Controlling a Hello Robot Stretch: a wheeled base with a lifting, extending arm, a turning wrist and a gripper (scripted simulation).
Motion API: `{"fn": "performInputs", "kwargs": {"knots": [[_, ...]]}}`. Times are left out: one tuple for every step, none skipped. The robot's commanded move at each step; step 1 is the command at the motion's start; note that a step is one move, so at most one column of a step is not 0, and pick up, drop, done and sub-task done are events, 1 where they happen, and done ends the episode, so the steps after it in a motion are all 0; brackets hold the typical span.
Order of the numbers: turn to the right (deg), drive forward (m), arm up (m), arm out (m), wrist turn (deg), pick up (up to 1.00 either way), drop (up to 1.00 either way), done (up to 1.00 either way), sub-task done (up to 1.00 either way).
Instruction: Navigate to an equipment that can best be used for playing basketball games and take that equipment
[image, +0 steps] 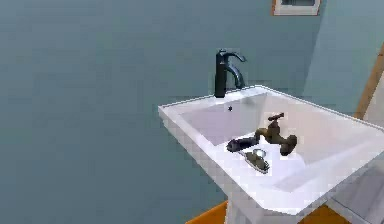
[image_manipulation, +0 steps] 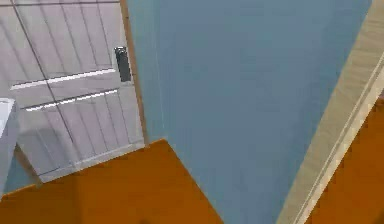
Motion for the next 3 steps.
{"fn": "performInputs", "kwargs": {"knots": [[45.0, 0.0, 0.0, 0.0, 0.0, 0.0, 0.0, 0.0, 0.0], [45.0, 0.0, 0.0, 0.0, 0.0, 0.0, 0.0, 0.0, 0.0], [45.0, 0.0, 0.0, 0.0, 0.0, 0.0, 0.0, 0.0, 0.0]]}}
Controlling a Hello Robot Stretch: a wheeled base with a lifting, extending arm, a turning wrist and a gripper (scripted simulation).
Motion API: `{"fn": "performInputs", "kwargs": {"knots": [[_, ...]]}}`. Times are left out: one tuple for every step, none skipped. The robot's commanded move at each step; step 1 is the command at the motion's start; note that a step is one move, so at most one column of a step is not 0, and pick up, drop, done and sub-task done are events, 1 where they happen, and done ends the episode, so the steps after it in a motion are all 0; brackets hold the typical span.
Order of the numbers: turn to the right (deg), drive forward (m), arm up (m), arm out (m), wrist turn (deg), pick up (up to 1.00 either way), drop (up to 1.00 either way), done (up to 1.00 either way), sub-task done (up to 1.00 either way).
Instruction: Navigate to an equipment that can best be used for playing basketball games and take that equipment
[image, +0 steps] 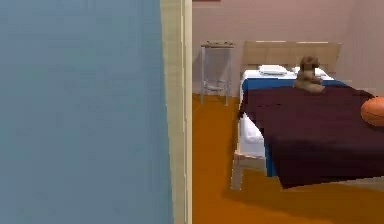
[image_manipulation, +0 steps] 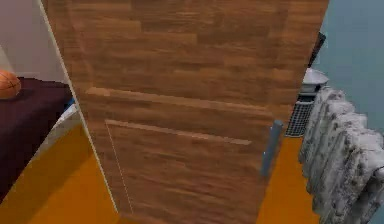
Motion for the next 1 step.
{"fn": "performInputs", "kwargs": {"knots": [[42.0, 0.0, 0.0, 0.0, 0.0, 0.0, 0.0, 0.0, 0.0]]}}
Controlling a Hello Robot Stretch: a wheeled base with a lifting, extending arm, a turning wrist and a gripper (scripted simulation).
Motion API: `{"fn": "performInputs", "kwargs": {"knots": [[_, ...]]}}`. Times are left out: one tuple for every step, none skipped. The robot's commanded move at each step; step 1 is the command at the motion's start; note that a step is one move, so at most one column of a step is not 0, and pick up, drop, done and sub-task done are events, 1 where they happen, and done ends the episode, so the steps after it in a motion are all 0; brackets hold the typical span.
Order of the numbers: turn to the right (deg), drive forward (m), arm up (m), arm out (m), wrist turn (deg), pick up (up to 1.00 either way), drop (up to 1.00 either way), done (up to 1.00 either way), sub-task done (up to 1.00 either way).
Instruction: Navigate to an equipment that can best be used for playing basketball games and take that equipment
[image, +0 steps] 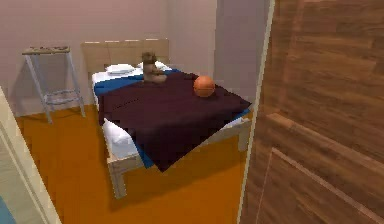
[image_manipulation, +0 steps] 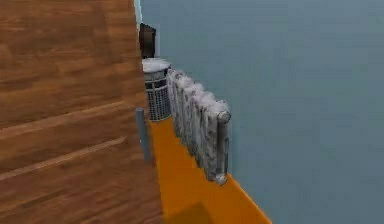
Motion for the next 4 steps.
{"fn": "performInputs", "kwargs": {"knots": [[0.0, 1.0, 0.0, 0.0, 0.0, 0.0, 0.0, 0.0, 0.0], [6.0, 0.0, 0.0, 0.0, 0.0, 0.0, 0.0, 0.0, 0.0], [0.0, 0.2, 0.0, 0.0, 0.0, 0.0, 0.0, 0.0, 0.0], [-45.0, 0.0, 0.0, 0.0, 0.0, 0.0, 0.0, 0.0, 0.0]]}}
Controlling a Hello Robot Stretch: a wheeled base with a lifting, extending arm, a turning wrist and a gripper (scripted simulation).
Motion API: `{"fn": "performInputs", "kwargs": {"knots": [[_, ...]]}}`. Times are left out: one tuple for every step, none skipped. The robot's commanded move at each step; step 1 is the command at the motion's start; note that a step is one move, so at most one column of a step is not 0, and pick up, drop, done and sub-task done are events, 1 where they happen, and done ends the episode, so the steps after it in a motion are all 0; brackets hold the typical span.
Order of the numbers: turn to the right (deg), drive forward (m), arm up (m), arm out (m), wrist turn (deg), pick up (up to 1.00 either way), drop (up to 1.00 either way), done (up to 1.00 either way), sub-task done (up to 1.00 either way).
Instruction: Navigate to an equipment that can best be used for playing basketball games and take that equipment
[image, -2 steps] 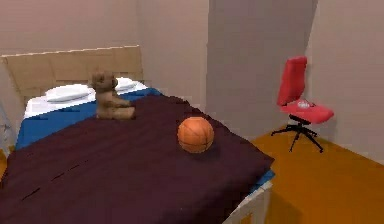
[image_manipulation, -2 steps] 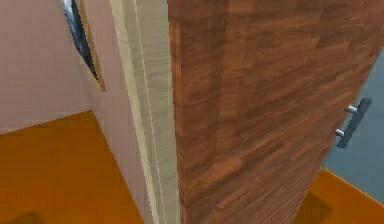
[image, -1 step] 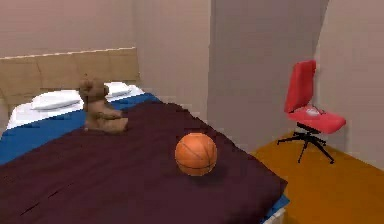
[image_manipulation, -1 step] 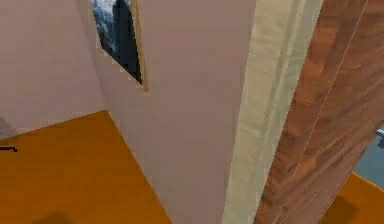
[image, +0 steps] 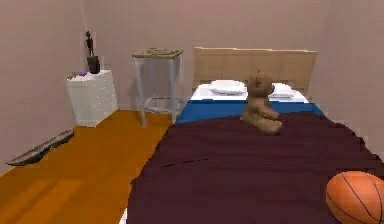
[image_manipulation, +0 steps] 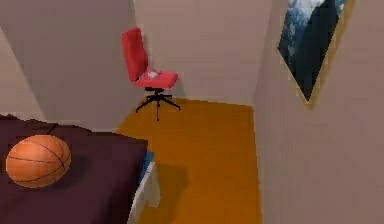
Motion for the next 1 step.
{"fn": "performInputs", "kwargs": {"knots": [[-39.0, 0.0, 0.0, 0.0, 0.0, 0.0, 0.0, 0.0, 0.0]]}}
